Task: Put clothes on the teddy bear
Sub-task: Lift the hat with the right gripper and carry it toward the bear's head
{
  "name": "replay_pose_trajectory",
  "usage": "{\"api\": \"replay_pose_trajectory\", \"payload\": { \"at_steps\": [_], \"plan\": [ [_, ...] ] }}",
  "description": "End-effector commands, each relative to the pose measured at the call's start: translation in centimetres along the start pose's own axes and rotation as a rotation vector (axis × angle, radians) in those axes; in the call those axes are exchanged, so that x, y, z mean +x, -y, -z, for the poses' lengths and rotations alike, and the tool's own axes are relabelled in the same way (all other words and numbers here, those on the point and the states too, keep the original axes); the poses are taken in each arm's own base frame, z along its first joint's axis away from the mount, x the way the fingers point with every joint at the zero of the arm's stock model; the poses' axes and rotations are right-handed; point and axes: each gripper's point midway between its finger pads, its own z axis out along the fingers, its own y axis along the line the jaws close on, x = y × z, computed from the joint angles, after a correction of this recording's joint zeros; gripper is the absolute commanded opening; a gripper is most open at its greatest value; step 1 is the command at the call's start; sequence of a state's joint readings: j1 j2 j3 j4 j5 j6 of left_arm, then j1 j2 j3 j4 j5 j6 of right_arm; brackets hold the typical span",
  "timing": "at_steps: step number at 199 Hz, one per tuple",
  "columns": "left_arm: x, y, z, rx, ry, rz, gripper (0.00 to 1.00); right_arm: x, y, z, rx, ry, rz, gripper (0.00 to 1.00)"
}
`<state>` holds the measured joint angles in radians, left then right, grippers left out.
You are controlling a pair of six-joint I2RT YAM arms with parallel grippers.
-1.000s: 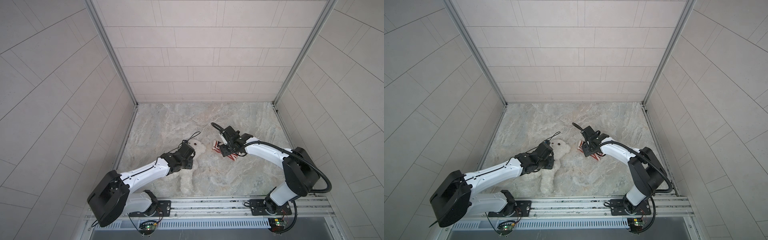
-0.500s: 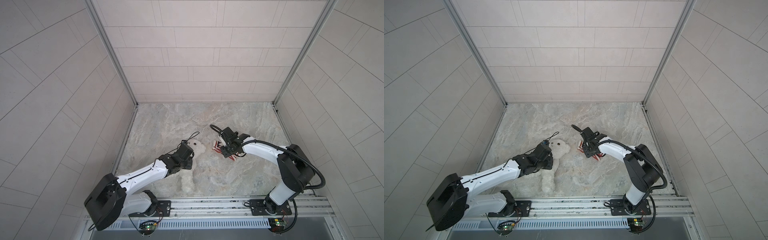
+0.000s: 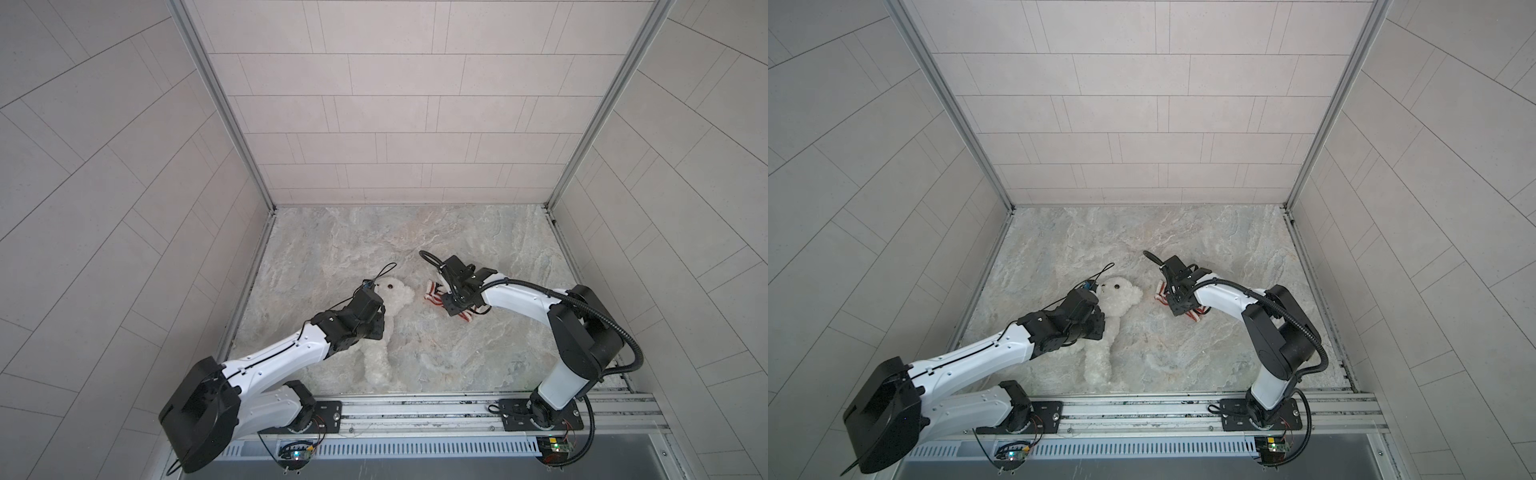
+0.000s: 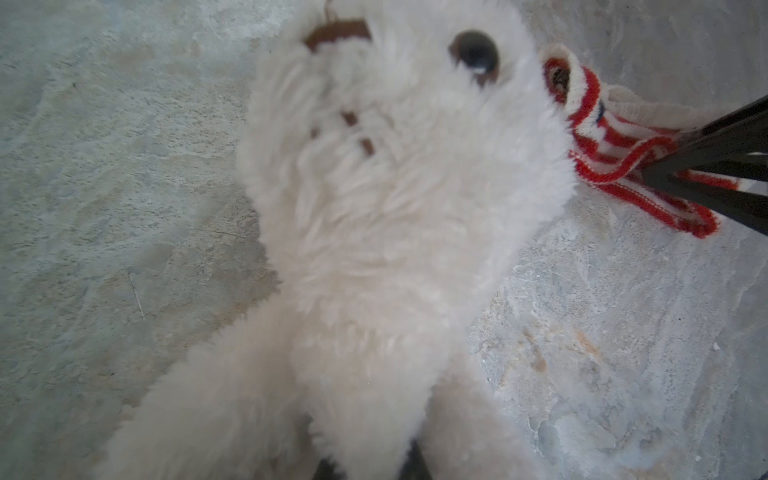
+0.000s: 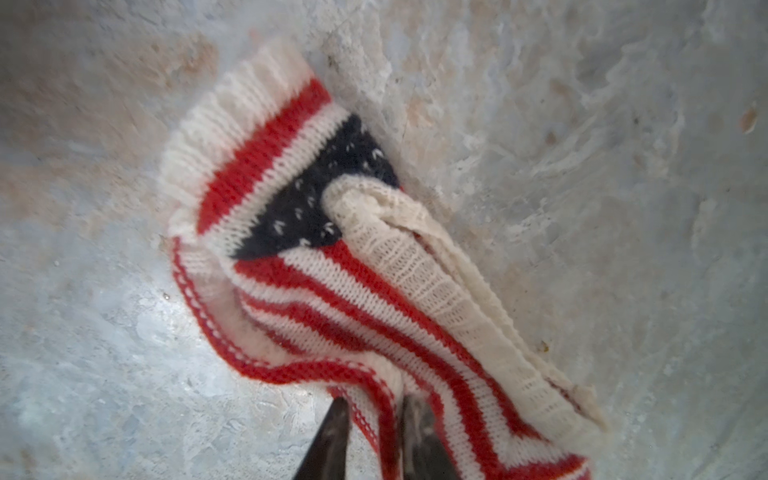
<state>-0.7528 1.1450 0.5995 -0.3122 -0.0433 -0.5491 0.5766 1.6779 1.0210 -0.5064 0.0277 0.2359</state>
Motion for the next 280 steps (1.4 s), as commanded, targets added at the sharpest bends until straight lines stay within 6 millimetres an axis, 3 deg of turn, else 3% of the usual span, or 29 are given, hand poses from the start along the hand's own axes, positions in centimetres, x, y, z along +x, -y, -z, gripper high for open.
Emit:
{"api": "replay_pose_trajectory", "payload": {
  "at_steps": [1, 47, 107, 162, 217, 256, 260, 280],
  "plan": [
    [-0.2, -0.4, 0.5, -0.010, 0.019, -0.022, 0.03, 0.1, 0.7, -0.1, 0.031, -0.005, -0.002, 0.18],
    [-1.4, 0.2, 2.3, 0.031, 0.093, -0.068, 0.00, -0.2, 1.3, 1.0, 0.053, 0.036, -0.012, 0.00],
    [-1.1, 2.6, 4.5, 0.167, 0.150, -0.162, 0.00, -1.5, 1.2, 3.9, 0.005, 0.218, -0.017, 0.00],
    [1.4, 7.3, 5.6, 0.334, 0.113, -0.313, 0.00, -2.1, 0.8, 6.2, -0.047, 0.338, -0.011, 0.00],
    [3.5, 10.0, 4.9, 0.411, 0.034, -0.395, 0.00, -2.1, -0.6, 7.5, -0.143, 0.453, 0.030, 0.00],
    [4.0, 11.2, 4.1, 0.436, -0.006, -0.423, 0.00, -2.5, -1.5, 9.4, -0.217, 0.591, 0.040, 0.00],
    [4.0, 11.2, 4.0, 0.437, -0.010, -0.426, 0.00, -1.5, -1.6, 8.8, -0.223, 0.578, 0.041, 0.00],
    [4.3, 11.6, 3.6, 0.451, -0.027, -0.429, 0.00, -1.1, -1.9, 9.0, -0.248, 0.594, 0.049, 0.00]
  ]
}}
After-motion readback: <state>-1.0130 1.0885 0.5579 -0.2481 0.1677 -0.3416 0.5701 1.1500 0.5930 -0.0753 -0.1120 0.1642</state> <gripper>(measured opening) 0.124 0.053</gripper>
